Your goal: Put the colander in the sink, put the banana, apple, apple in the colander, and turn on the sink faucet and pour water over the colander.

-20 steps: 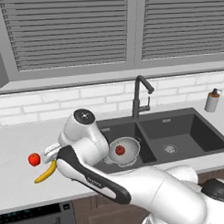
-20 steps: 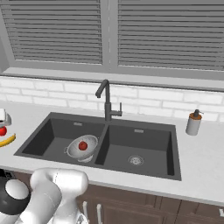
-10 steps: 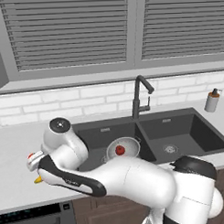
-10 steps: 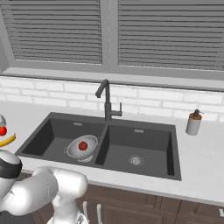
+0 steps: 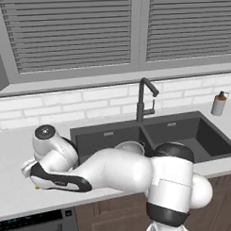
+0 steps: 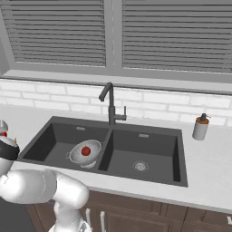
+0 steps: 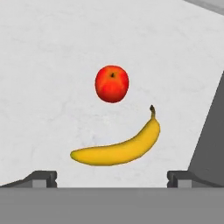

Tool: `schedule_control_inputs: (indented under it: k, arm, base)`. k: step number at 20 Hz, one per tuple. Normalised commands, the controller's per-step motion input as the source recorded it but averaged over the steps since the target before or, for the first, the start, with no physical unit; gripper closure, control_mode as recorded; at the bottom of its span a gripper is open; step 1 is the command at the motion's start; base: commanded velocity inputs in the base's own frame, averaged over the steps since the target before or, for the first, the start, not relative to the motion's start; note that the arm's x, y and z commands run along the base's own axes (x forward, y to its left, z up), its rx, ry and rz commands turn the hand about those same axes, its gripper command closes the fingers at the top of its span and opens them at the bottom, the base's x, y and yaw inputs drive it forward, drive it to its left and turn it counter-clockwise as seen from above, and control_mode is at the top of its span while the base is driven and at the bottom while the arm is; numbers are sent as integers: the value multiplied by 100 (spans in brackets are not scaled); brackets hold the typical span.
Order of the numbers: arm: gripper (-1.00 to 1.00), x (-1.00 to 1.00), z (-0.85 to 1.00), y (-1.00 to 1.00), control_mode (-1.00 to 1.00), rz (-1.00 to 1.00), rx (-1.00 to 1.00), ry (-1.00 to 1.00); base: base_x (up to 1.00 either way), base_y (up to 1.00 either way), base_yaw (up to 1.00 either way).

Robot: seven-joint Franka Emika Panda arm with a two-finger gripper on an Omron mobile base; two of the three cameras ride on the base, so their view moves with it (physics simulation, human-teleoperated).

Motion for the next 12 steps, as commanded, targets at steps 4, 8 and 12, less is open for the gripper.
schedule_control_inputs:
  k: [4, 8, 12]
  arm:
    - [-100, 52, -23, 12, -100, -6, -2, 5]
    - [-100, 50, -33, 26, -100, -5, -6, 4]
    - [-100, 42, -29, 41, -100, -2, -7, 0]
  base:
    - [0, 0, 0]
    - [0, 0, 0]
    - [0, 0, 0]
